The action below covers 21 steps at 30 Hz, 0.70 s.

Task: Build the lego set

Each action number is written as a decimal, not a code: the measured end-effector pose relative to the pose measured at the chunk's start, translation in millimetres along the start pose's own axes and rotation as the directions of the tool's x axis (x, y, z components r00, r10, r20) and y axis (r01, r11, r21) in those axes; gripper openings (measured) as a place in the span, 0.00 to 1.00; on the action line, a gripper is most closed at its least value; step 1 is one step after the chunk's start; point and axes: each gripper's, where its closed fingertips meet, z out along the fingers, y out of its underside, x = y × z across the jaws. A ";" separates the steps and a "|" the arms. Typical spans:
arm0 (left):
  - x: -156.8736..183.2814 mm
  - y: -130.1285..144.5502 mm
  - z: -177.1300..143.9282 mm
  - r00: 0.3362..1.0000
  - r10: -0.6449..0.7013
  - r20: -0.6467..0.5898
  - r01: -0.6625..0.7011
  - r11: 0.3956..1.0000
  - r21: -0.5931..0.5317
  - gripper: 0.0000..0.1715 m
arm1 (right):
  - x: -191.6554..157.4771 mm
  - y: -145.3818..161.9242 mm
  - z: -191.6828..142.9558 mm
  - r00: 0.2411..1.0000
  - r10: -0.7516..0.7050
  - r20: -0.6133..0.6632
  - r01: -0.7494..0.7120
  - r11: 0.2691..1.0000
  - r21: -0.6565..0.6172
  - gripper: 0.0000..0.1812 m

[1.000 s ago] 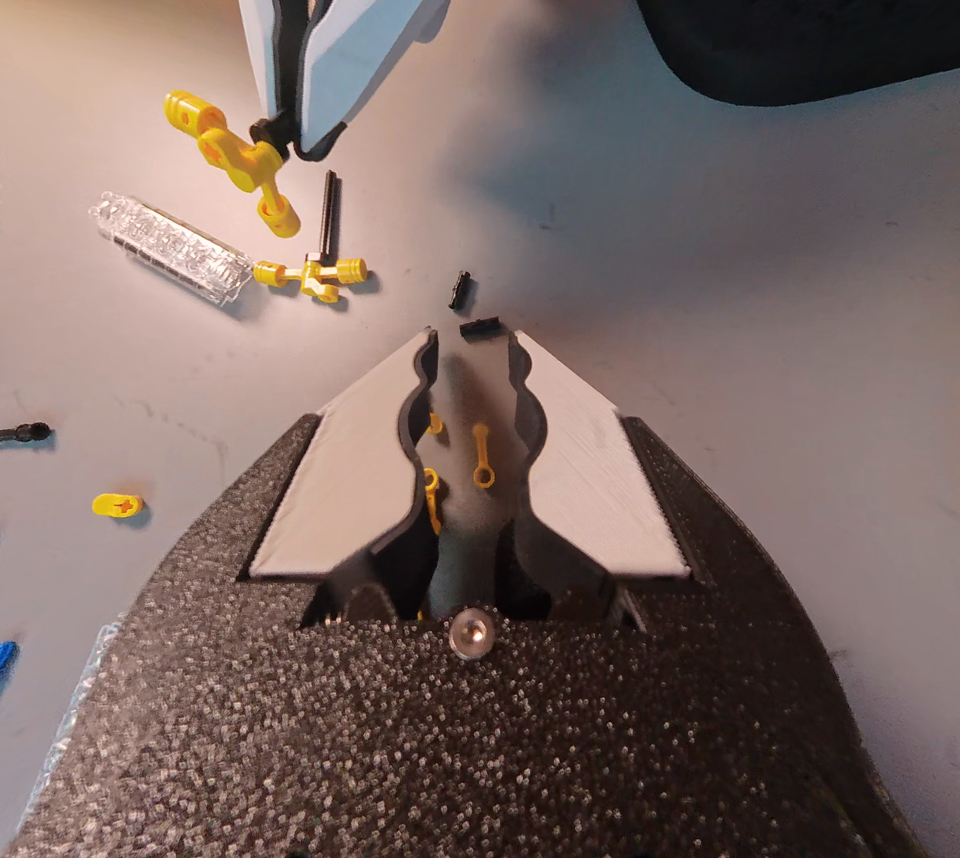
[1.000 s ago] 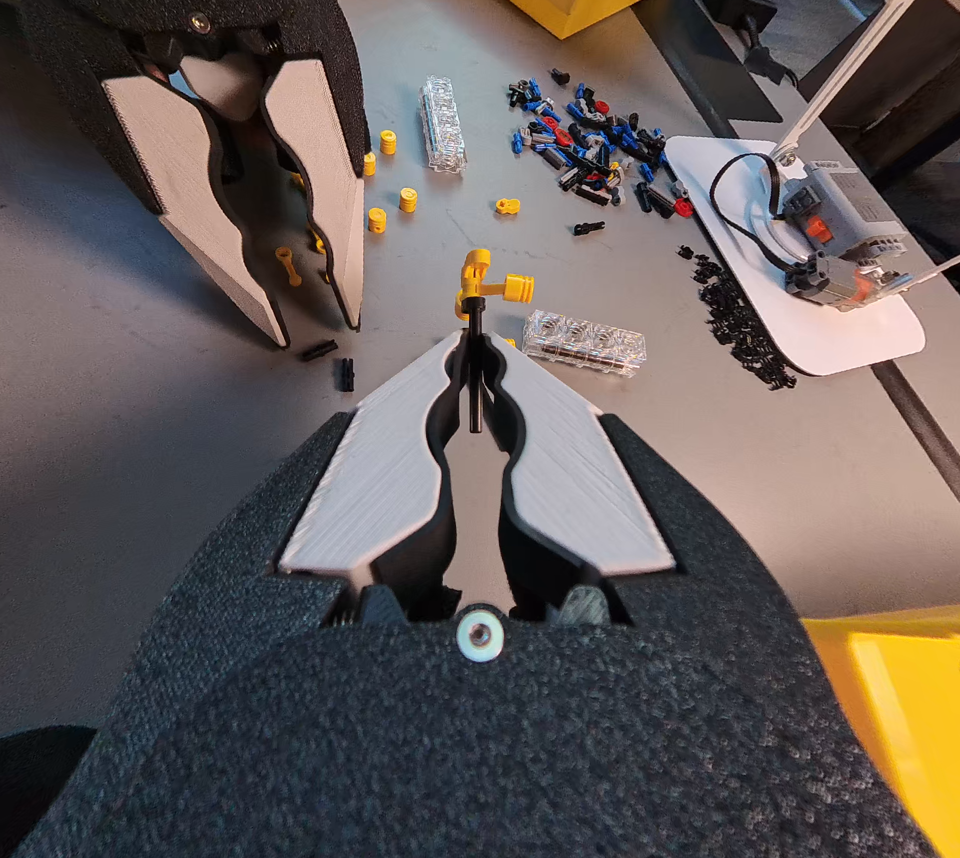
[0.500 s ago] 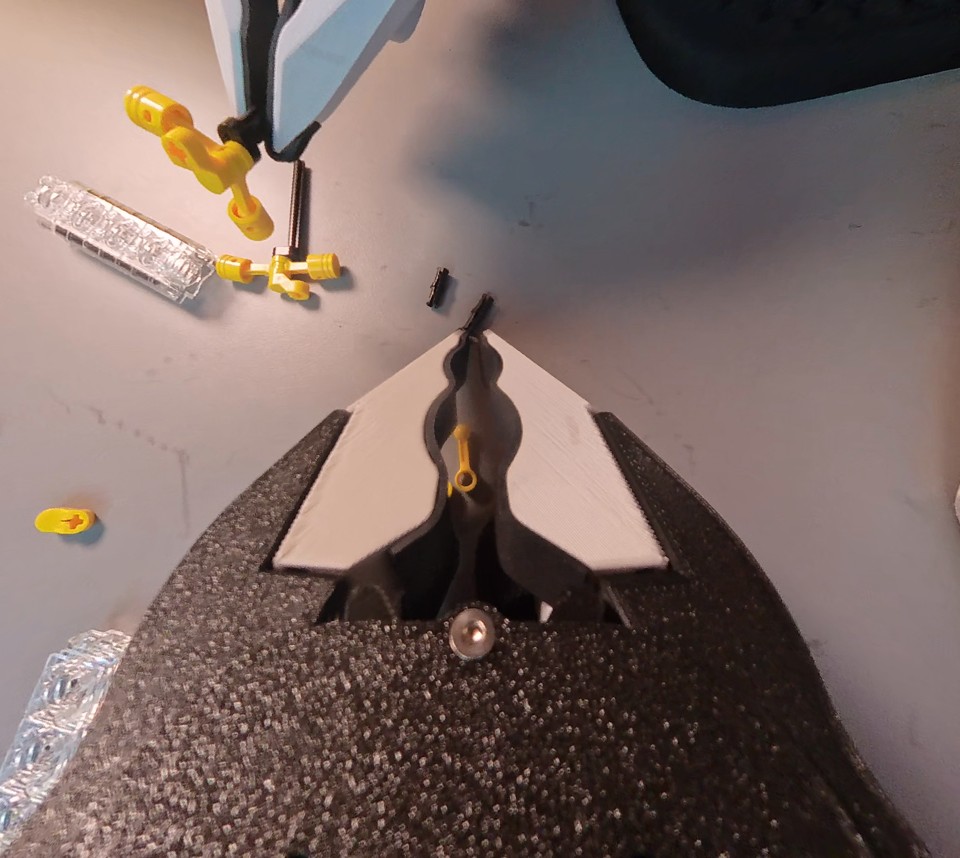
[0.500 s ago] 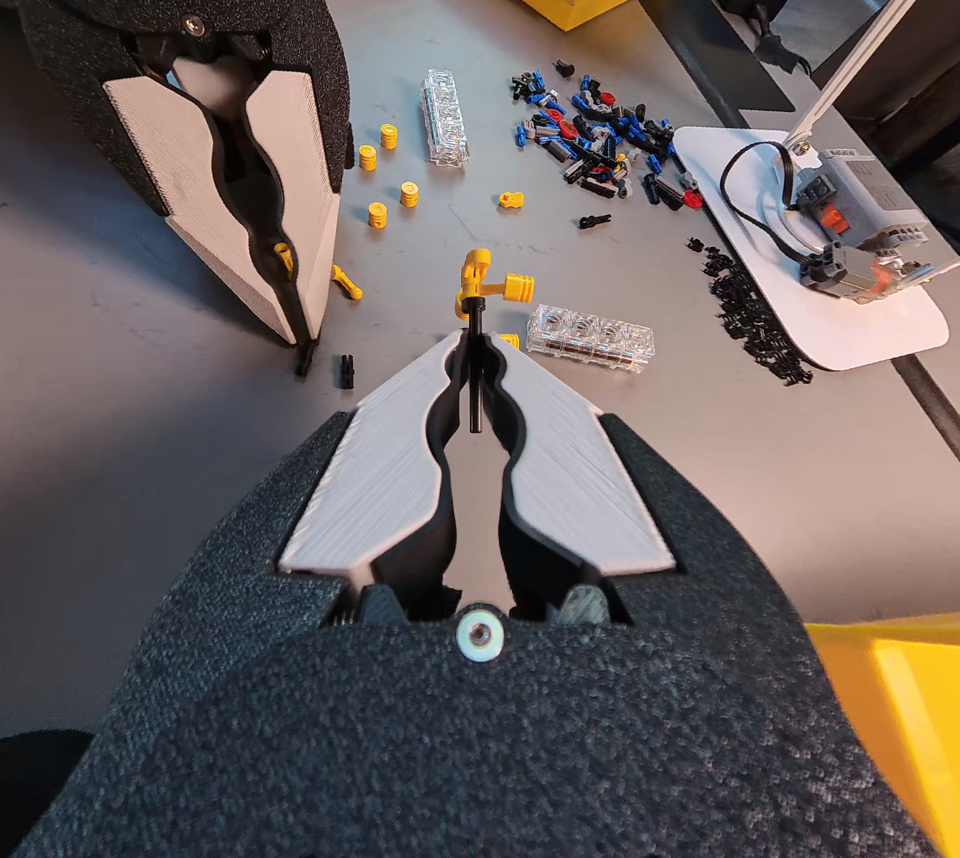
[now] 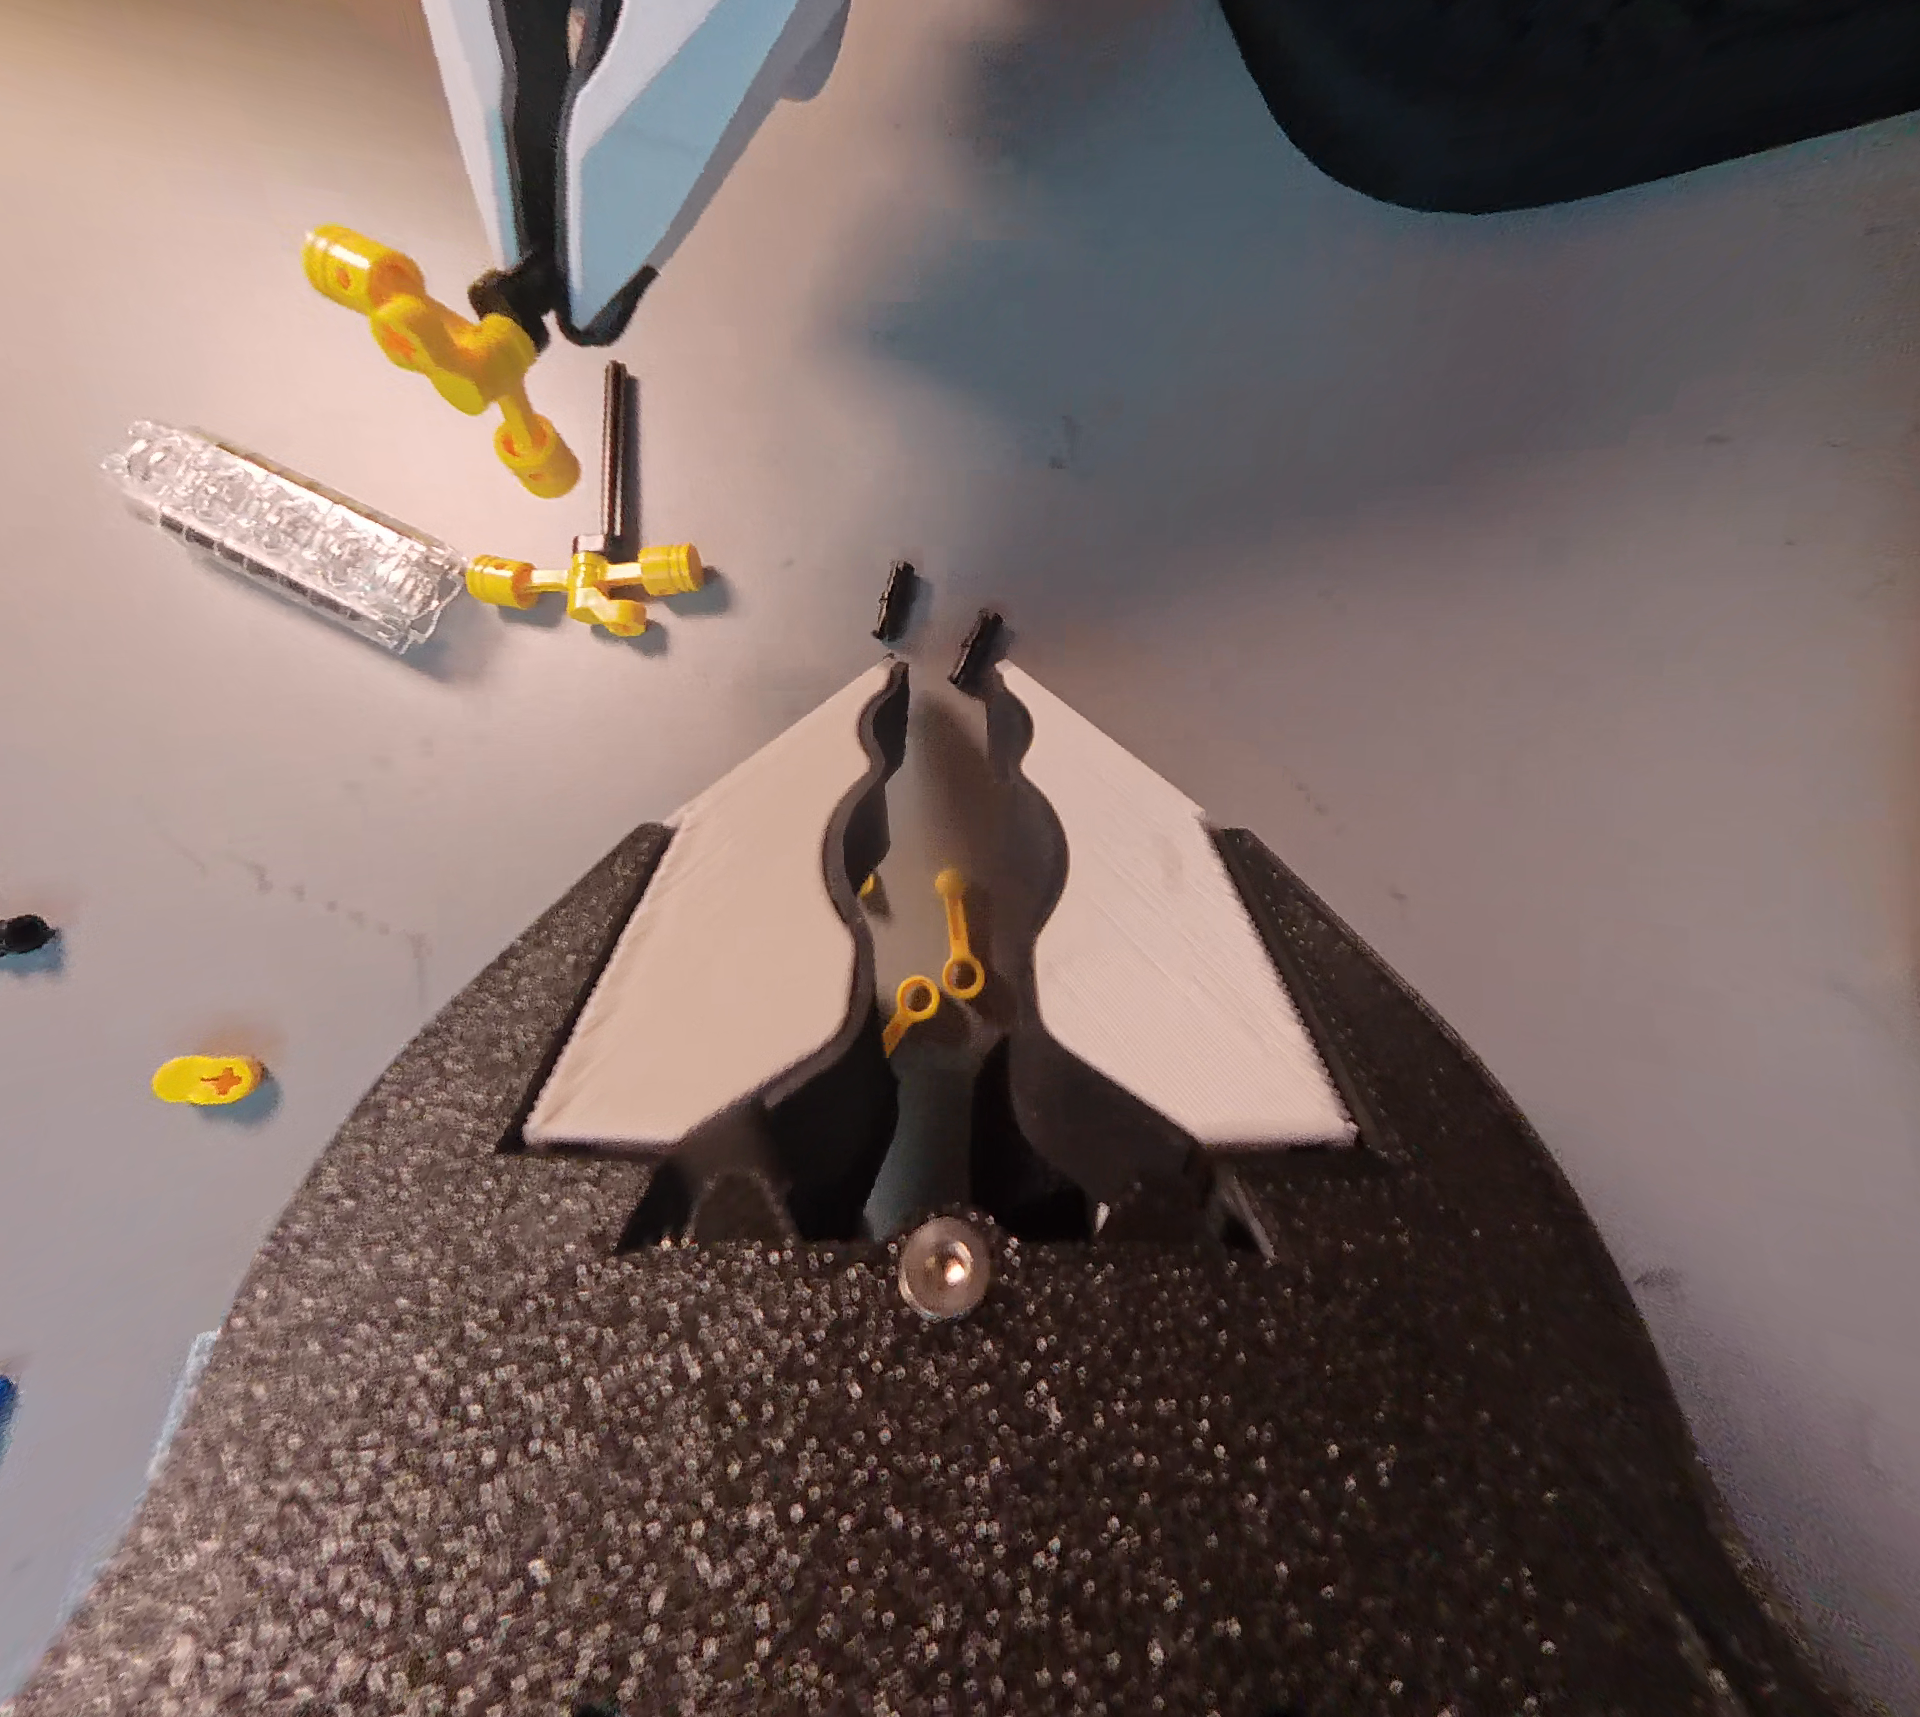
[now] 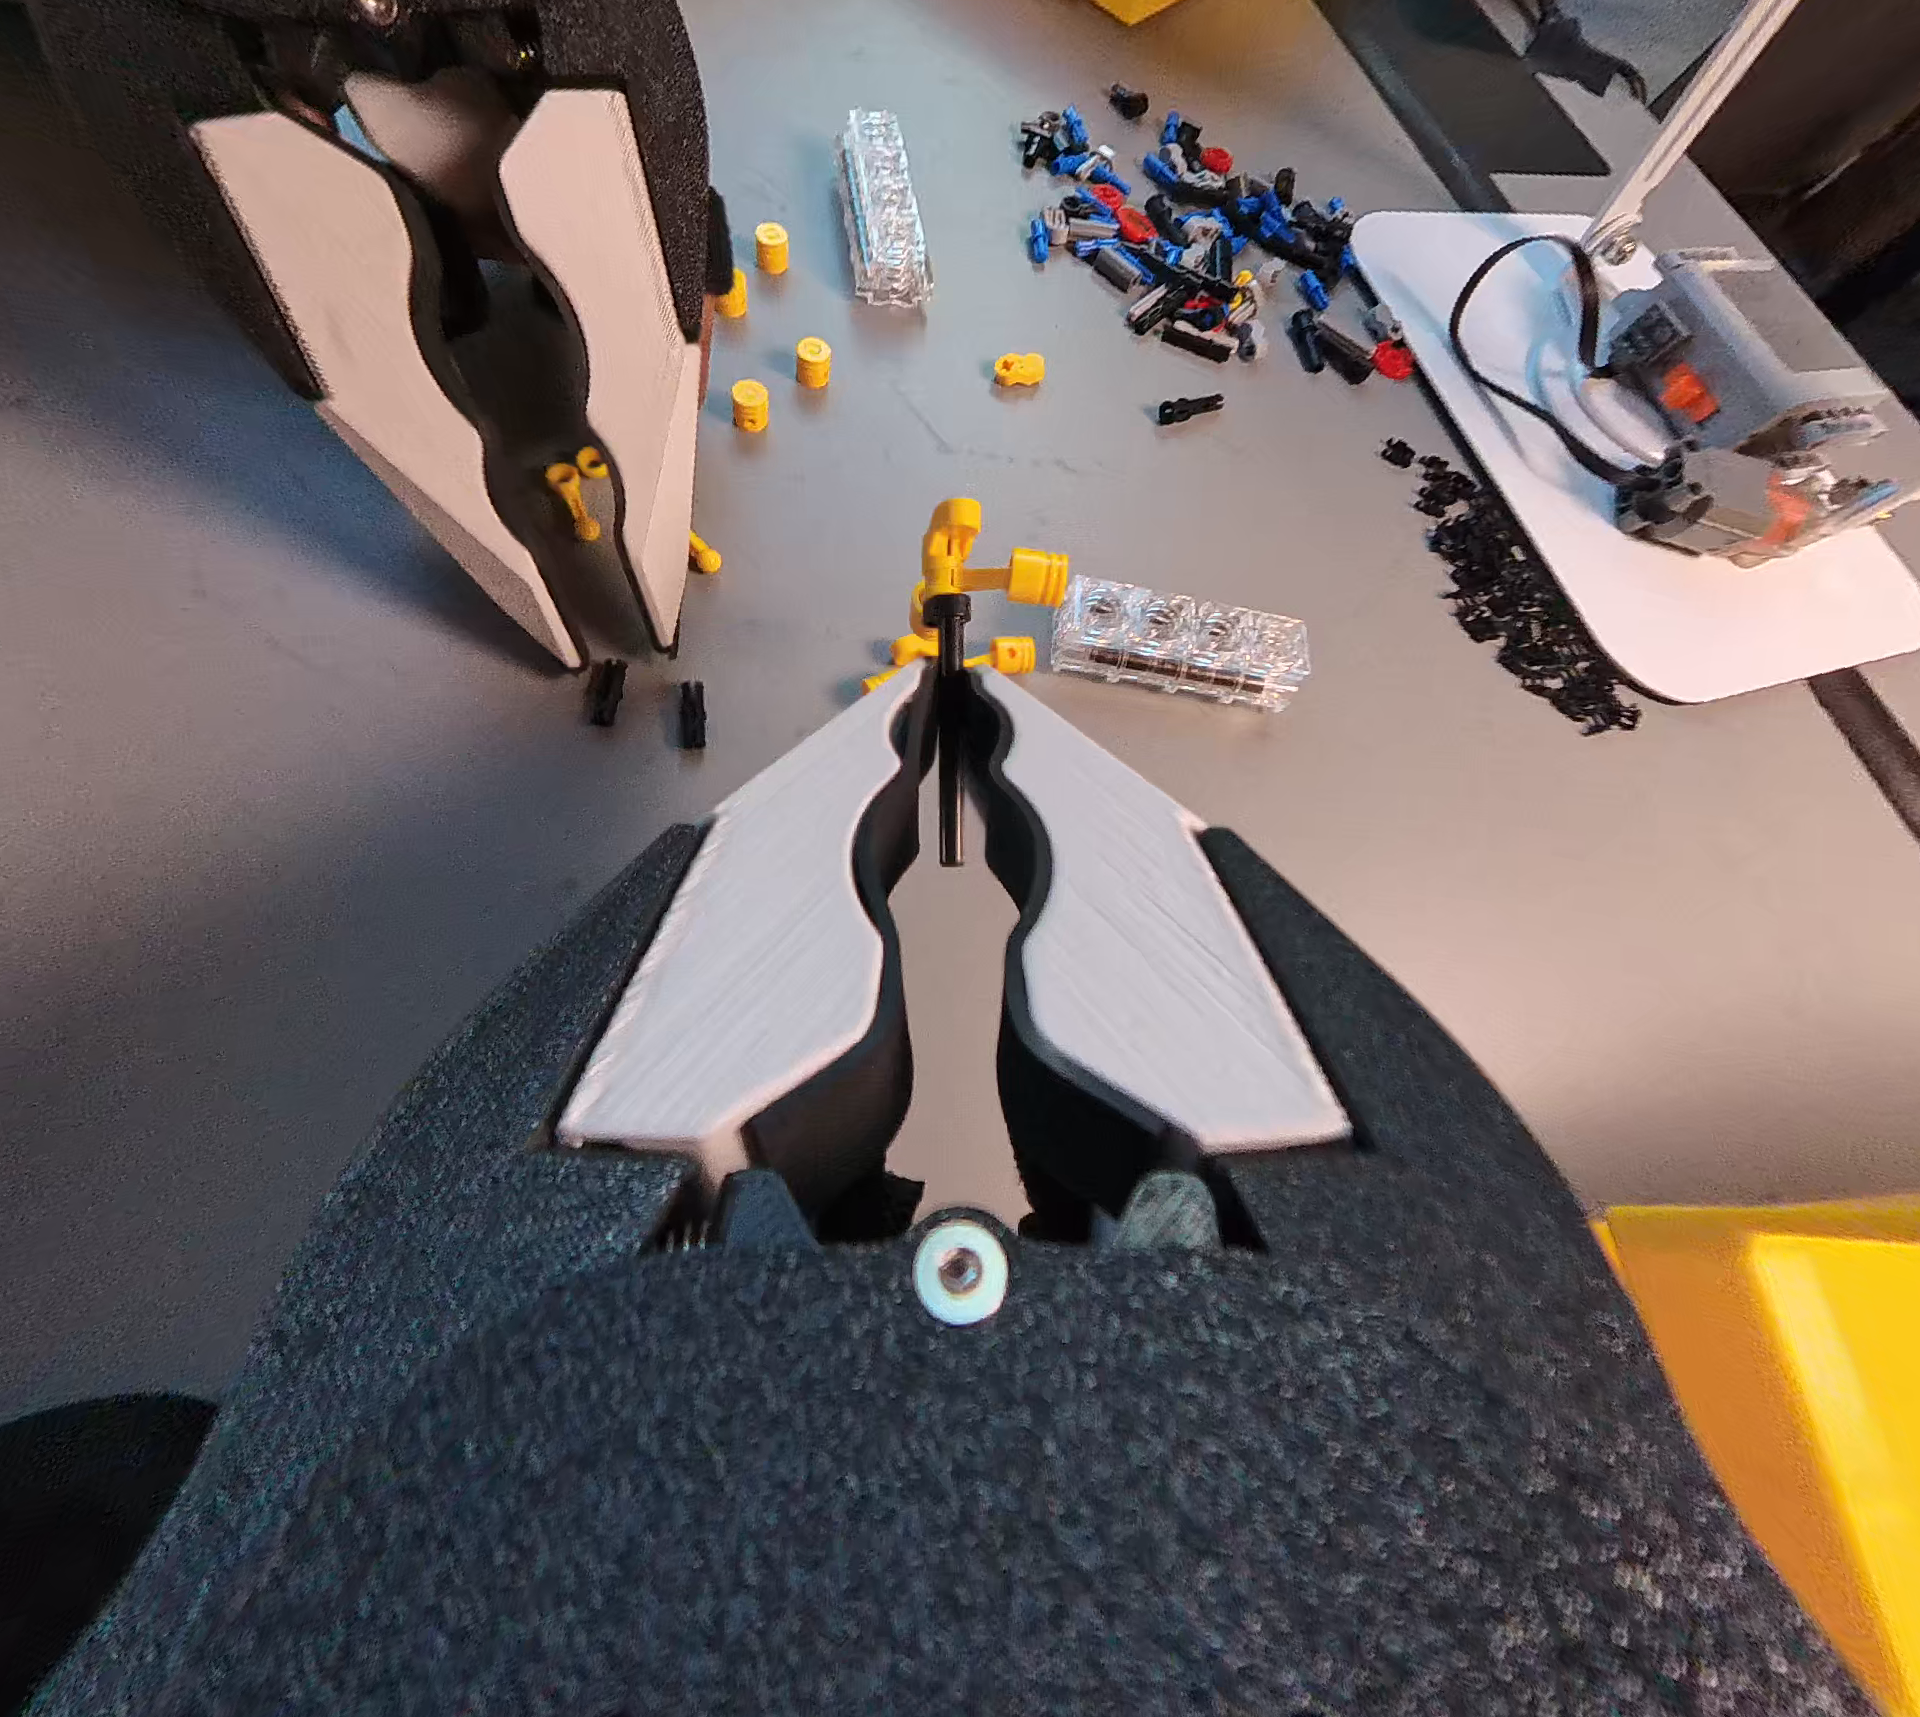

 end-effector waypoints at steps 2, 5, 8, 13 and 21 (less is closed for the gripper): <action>1.2 -0.4 2.8 1.000 0.018 -0.013 -0.018 1.000 -0.019 0.06 | -4.6 5.7 0.5 1.000 -0.007 0.026 0.008 0.999 -0.031 0.02; 3.7 -0.4 5.5 0.999 0.037 -0.028 -0.038 0.999 -0.032 0.03 | -9.5 8.1 0.9 0.999 -0.009 0.050 0.012 0.999 -0.049 0.02; 1.1 -0.3 3.4 0.998 0.063 -0.001 -0.063 0.997 -0.033 0.02 | -14.0 6.1 4.4 0.998 -0.013 0.062 0.016 0.999 -0.048 0.02; -14.2 -3.5 -24.7 0.999 0.016 0.049 -0.018 0.999 0.046 0.02 | -23.5 10.2 17.9 0.997 -0.032 0.072 0.039 0.994 -0.099 0.02; -80.5 30.7 -78.1 0.953 -0.169 0.253 0.140 0.982 0.128 0.02 | -24.5 28.4 26.5 0.996 -0.064 0.062 0.076 0.977 -0.202 0.03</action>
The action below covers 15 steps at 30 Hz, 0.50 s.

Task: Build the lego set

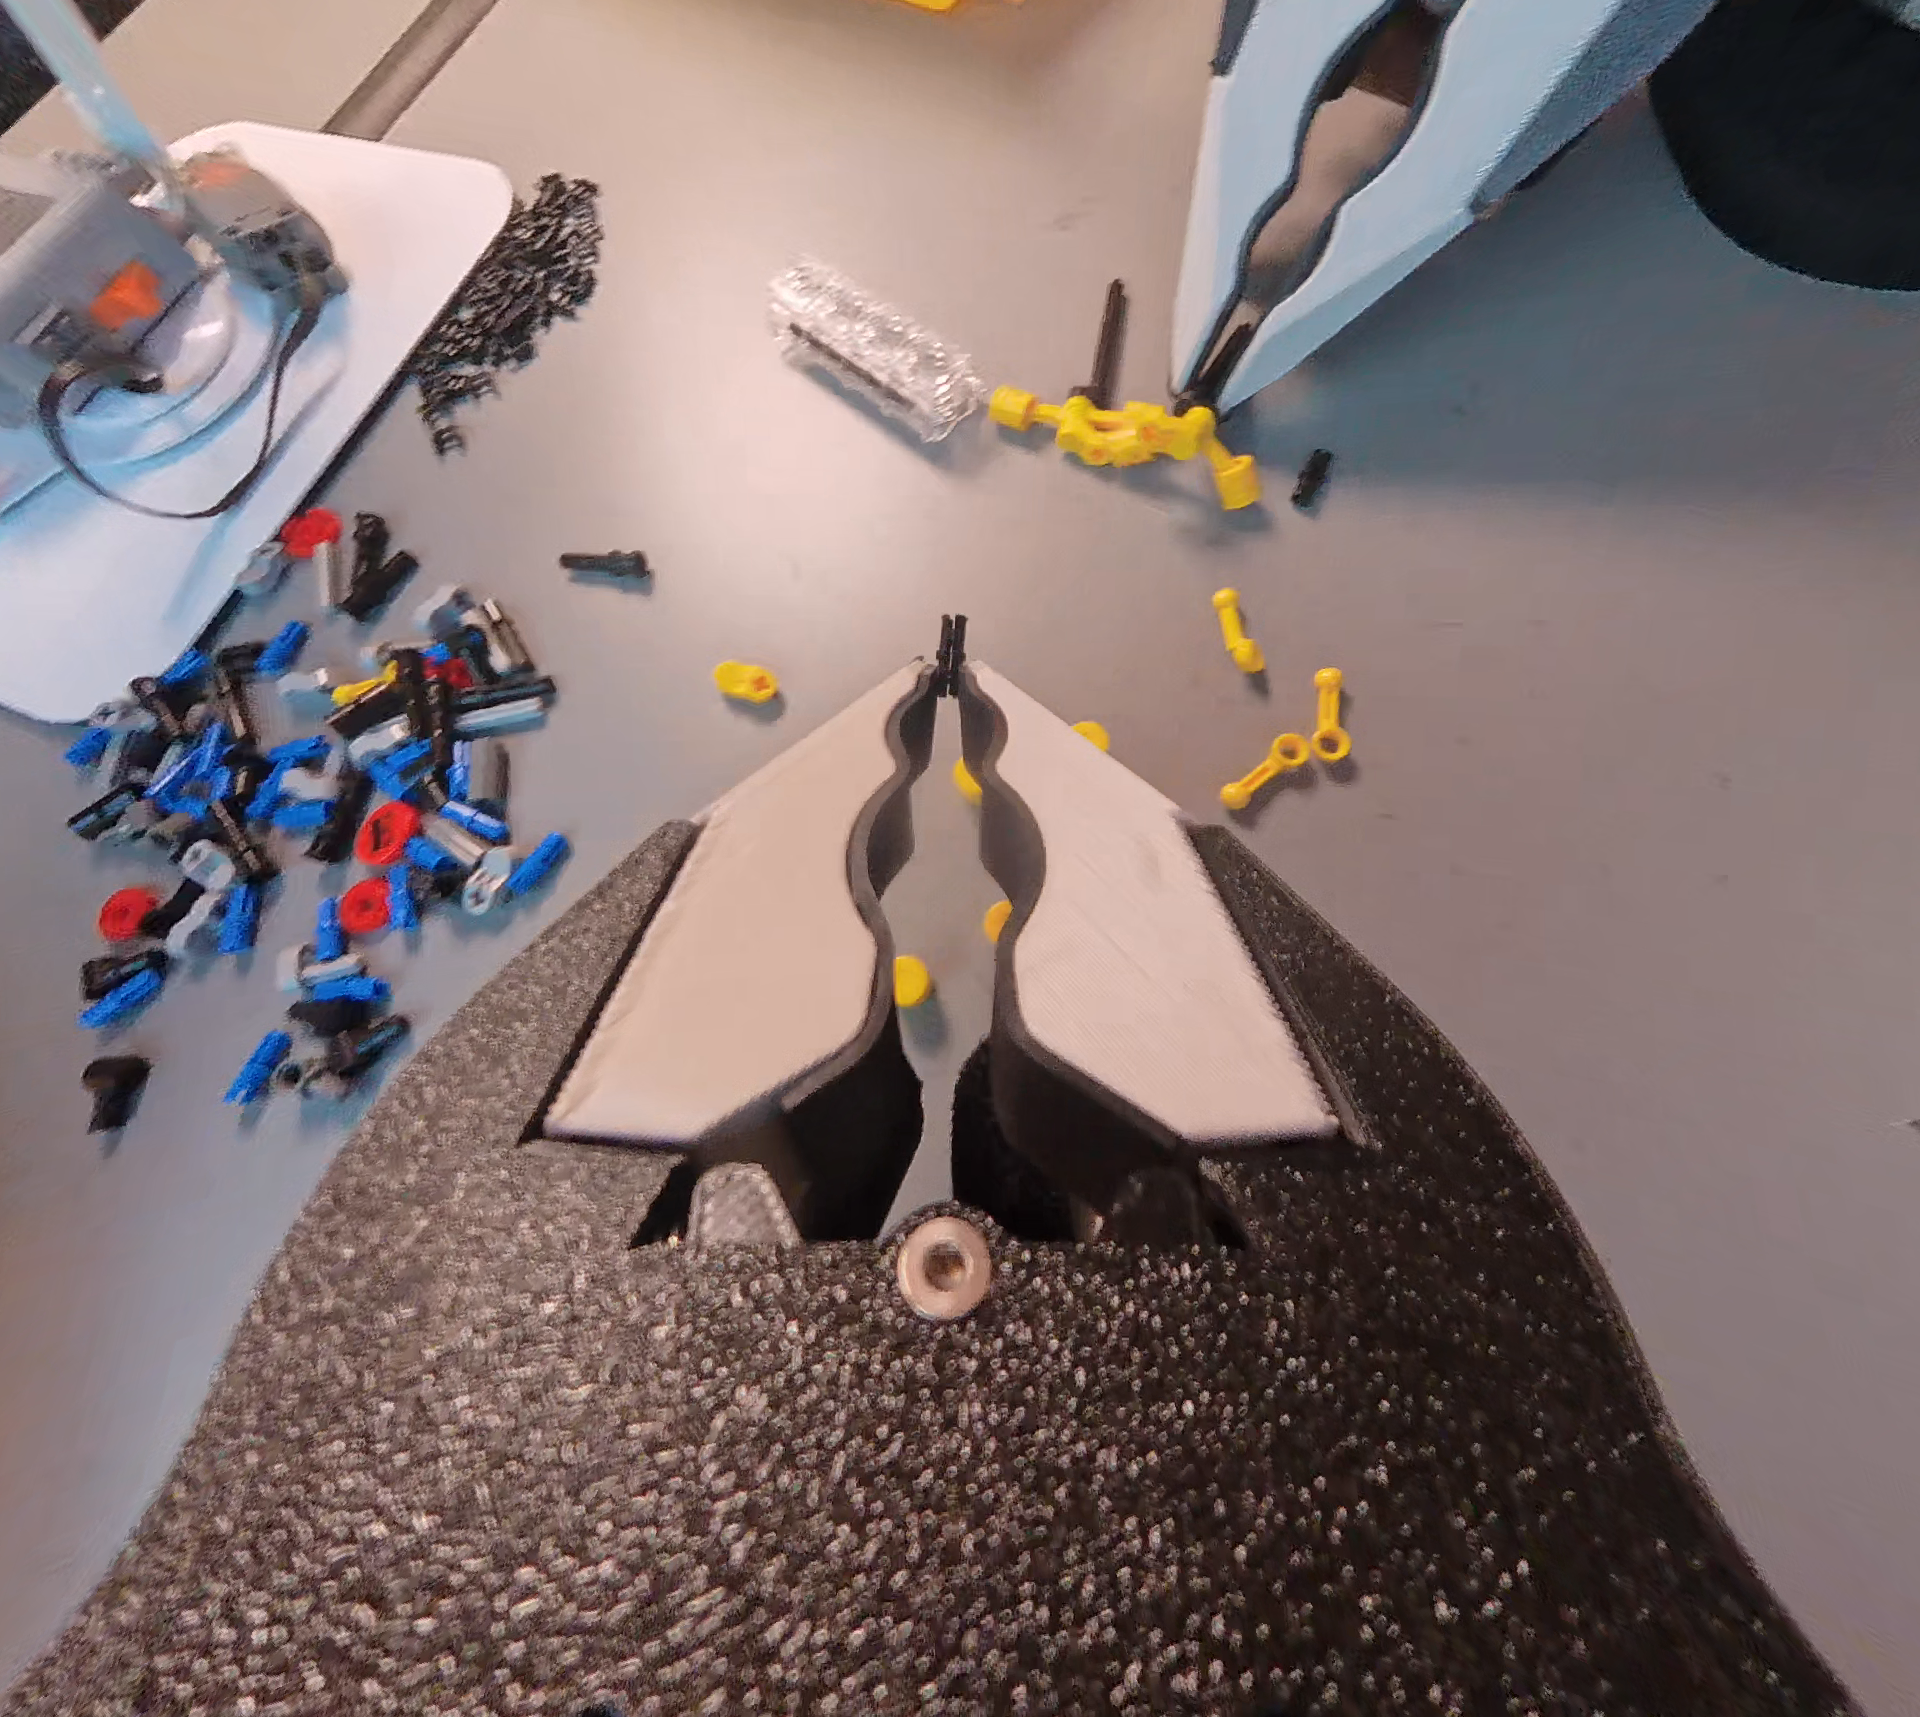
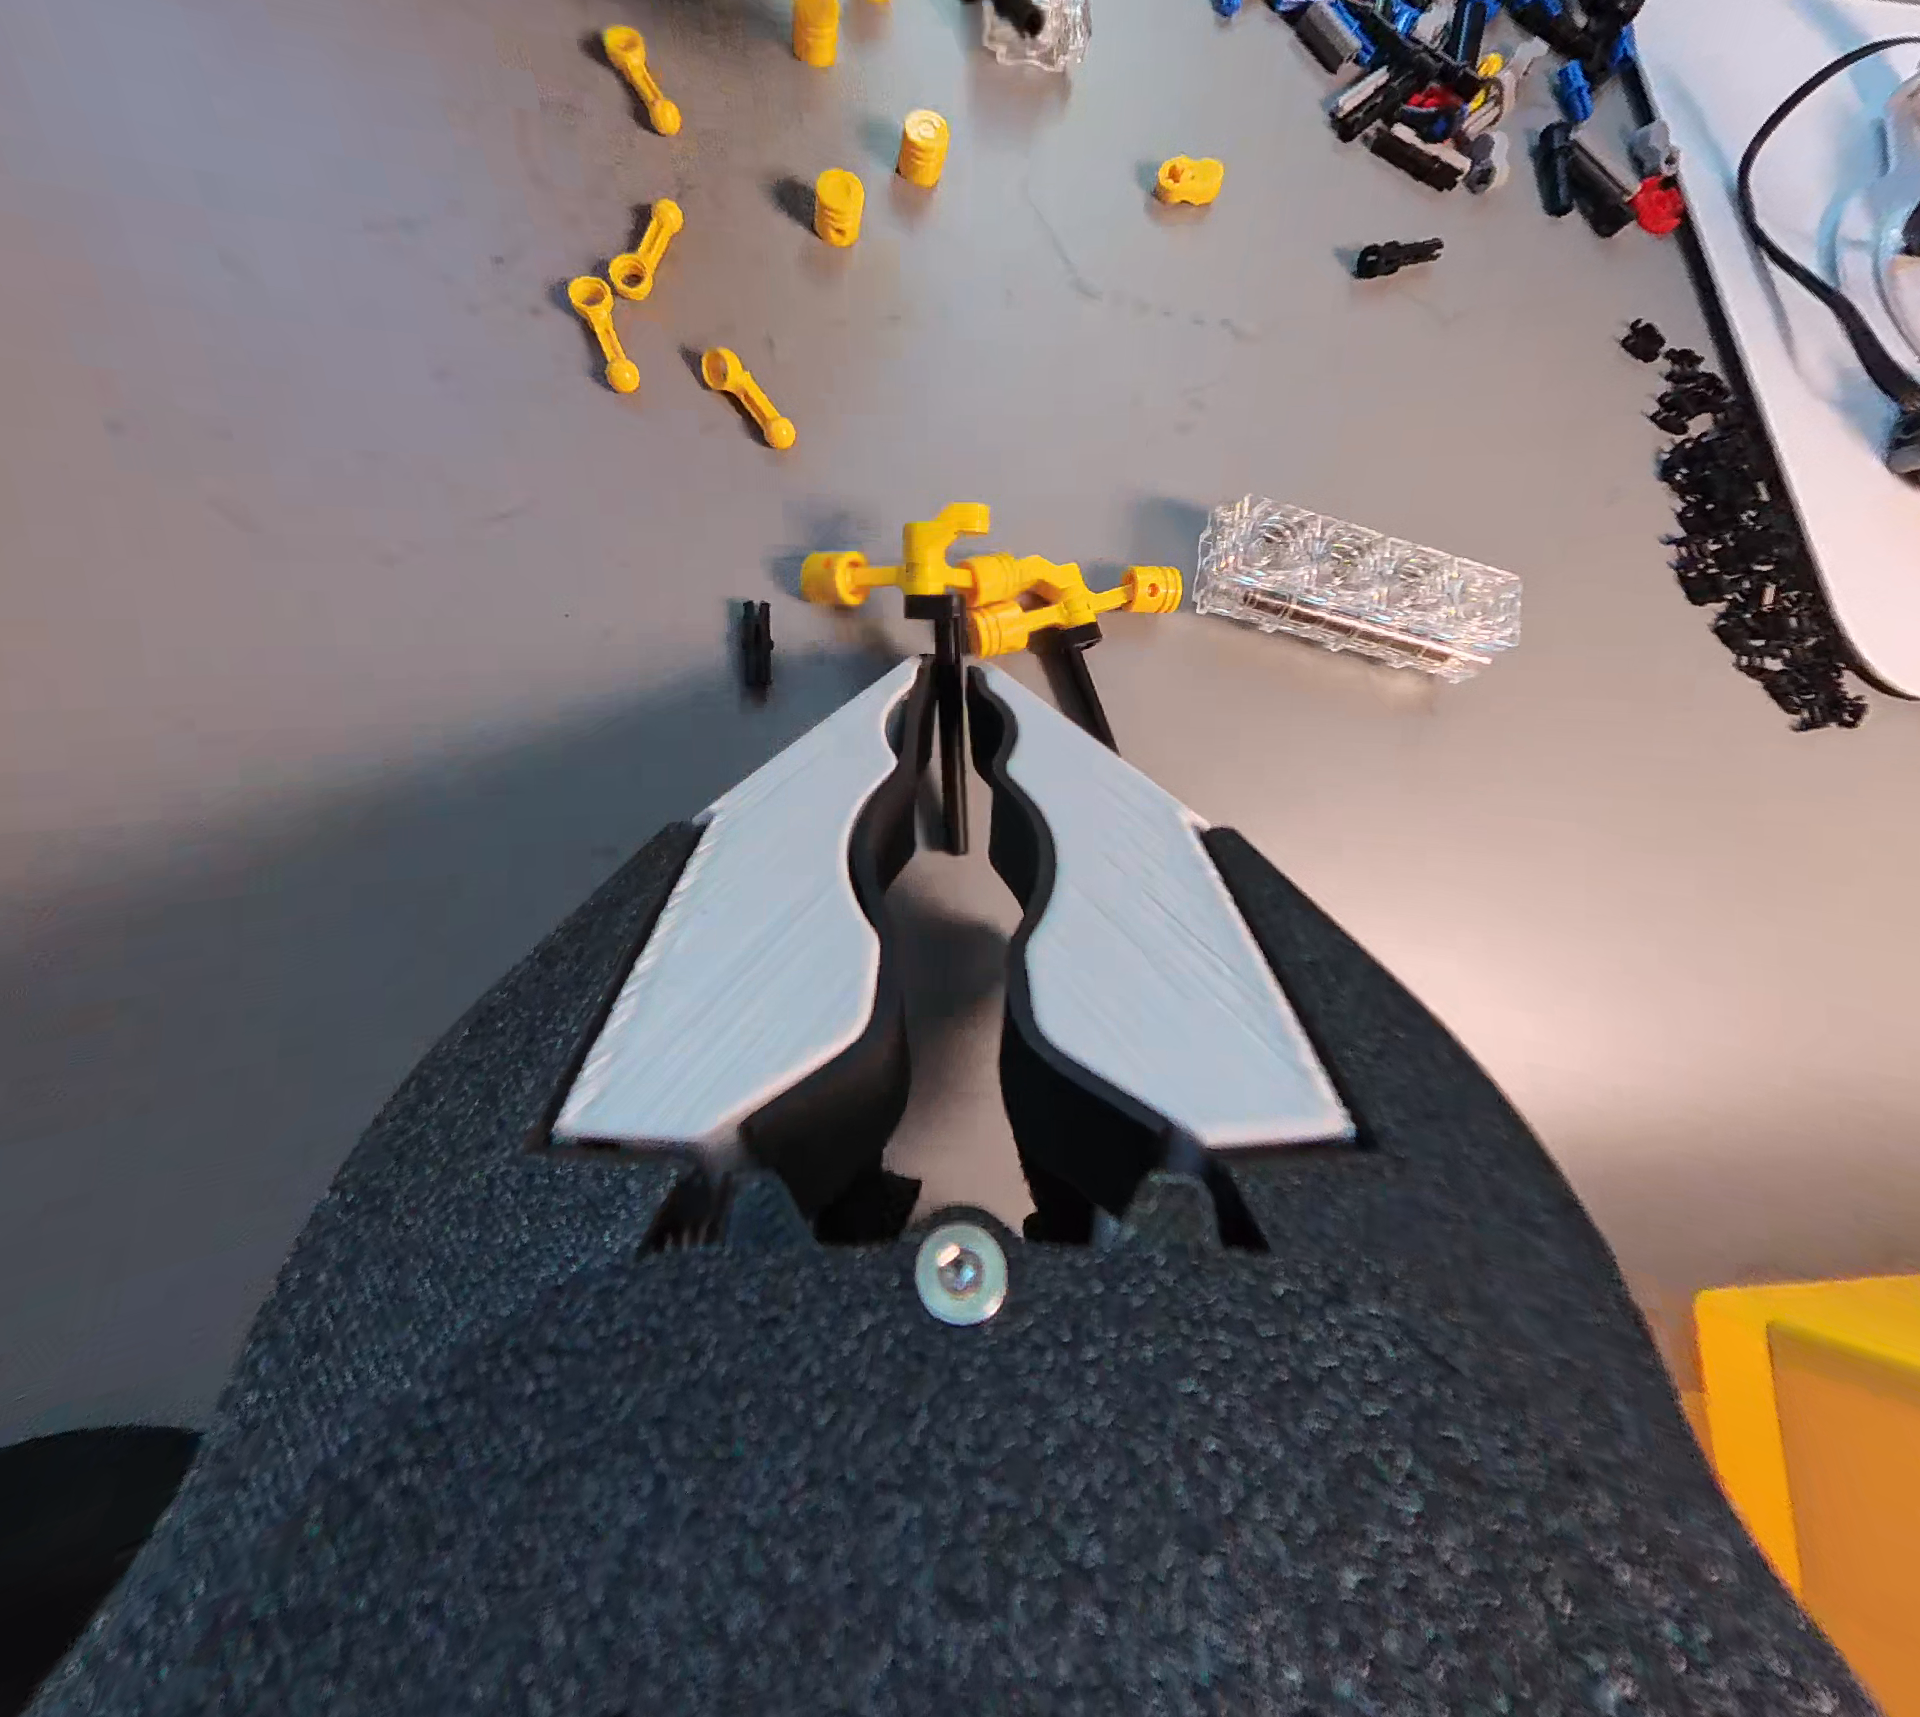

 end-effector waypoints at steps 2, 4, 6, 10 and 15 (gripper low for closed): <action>-16.8 5.3 -5.4 0.998 -0.032 0.046 0.032 0.999 0.003 0.02 | 7.2 -2.6 -7.2 1.000 0.005 -0.029 -0.005 1.000 0.018 0.05; -25.8 7.3 -9.9 0.996 -0.064 0.062 0.063 0.998 0.016 0.02 | 13.1 -8.8 -17.2 0.999 0.018 -0.050 -0.015 0.998 0.066 0.06; -29.3 6.5 -12.5 0.994 -0.086 0.063 0.084 0.996 0.036 0.02 | 13.1 -15.9 -26.2 0.999 0.029 -0.041 -0.024 0.993 0.119 0.07; -20.5 -2.1 -10.8 0.996 -0.092 0.018 0.090 0.992 0.088 0.02 | 1.2 -30.2 -31.6 0.999 0.028 0.027 -0.033 0.979 0.200 0.09; 10.1 -20.6 -7.8 0.992 -0.061 -0.108 0.081 0.980 0.184 0.02 | -7.3 -60.3 -25.8 1.000 0.009 0.028 -0.018 0.943 0.332 0.14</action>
